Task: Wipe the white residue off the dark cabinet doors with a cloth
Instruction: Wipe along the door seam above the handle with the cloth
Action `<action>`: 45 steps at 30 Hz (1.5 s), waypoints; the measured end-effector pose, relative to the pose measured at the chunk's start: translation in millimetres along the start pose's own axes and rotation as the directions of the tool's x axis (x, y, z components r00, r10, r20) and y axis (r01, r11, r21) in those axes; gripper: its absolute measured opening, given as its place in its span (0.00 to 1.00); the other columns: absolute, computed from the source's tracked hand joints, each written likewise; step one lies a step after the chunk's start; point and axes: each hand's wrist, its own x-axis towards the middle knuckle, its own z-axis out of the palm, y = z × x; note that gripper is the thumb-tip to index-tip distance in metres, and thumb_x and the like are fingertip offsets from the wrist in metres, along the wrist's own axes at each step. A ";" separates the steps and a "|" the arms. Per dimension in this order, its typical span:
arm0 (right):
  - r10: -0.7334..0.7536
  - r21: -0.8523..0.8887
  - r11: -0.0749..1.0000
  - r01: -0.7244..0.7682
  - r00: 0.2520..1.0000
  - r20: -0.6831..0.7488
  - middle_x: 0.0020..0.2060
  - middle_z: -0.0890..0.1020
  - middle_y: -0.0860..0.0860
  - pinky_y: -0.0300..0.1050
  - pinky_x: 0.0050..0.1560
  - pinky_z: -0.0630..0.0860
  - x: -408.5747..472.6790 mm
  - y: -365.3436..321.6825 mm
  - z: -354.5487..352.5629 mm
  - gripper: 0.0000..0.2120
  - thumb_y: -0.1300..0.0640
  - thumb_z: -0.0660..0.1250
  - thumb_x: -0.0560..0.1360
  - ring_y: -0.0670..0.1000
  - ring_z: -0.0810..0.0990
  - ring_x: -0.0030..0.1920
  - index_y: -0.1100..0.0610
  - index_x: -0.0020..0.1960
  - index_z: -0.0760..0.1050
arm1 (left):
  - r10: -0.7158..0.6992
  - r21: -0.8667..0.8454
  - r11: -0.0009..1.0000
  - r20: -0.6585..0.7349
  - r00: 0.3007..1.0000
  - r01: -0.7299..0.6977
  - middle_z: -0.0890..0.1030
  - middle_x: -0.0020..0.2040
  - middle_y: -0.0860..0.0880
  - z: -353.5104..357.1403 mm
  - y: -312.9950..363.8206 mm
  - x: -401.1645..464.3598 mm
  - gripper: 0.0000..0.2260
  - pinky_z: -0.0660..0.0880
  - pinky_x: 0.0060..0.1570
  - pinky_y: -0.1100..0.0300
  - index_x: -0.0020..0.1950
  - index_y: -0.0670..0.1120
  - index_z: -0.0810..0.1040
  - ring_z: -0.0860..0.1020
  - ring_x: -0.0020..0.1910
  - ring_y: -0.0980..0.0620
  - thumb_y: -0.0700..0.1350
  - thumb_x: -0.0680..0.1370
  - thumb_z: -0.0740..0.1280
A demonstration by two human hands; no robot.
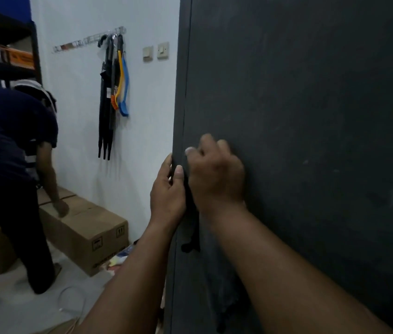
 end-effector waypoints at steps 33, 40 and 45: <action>0.280 0.084 0.960 -0.268 0.933 -0.227 0.39 0.75 0.50 0.40 0.32 0.59 -6.1 68.0 -34.9 0.04 0.59 0.74 0.77 0.53 0.74 0.36 0.50 0.47 0.83 | 0.362 0.447 0.821 0.076 0.929 -0.356 0.30 0.83 0.52 43.9 0.6 -14.8 0.31 0.34 0.80 0.51 0.83 0.58 0.34 0.29 0.81 0.56 0.59 0.85 0.47; 0.242 0.157 0.958 -0.240 0.970 0.005 0.36 0.76 0.49 0.44 0.26 0.70 -86.1 66.2 -36.7 0.04 0.57 0.76 0.75 0.54 0.77 0.34 0.48 0.46 0.85 | 0.450 0.475 0.789 -0.013 0.893 -0.390 0.40 0.86 0.47 61.5 2.4 -12.6 0.31 0.40 0.82 0.42 0.85 0.52 0.46 0.38 0.84 0.49 0.55 0.85 0.52; 0.412 0.202 0.905 -0.374 0.889 -0.201 0.39 0.76 0.48 0.49 0.31 0.73 -51.4 110.6 -65.4 0.05 0.52 0.71 0.80 0.54 0.76 0.36 0.48 0.46 0.85 | 0.462 0.481 0.782 -0.021 0.887 -0.396 0.41 0.86 0.47 61.6 0.3 -10.4 0.31 0.41 0.82 0.42 0.85 0.53 0.45 0.38 0.84 0.49 0.56 0.85 0.53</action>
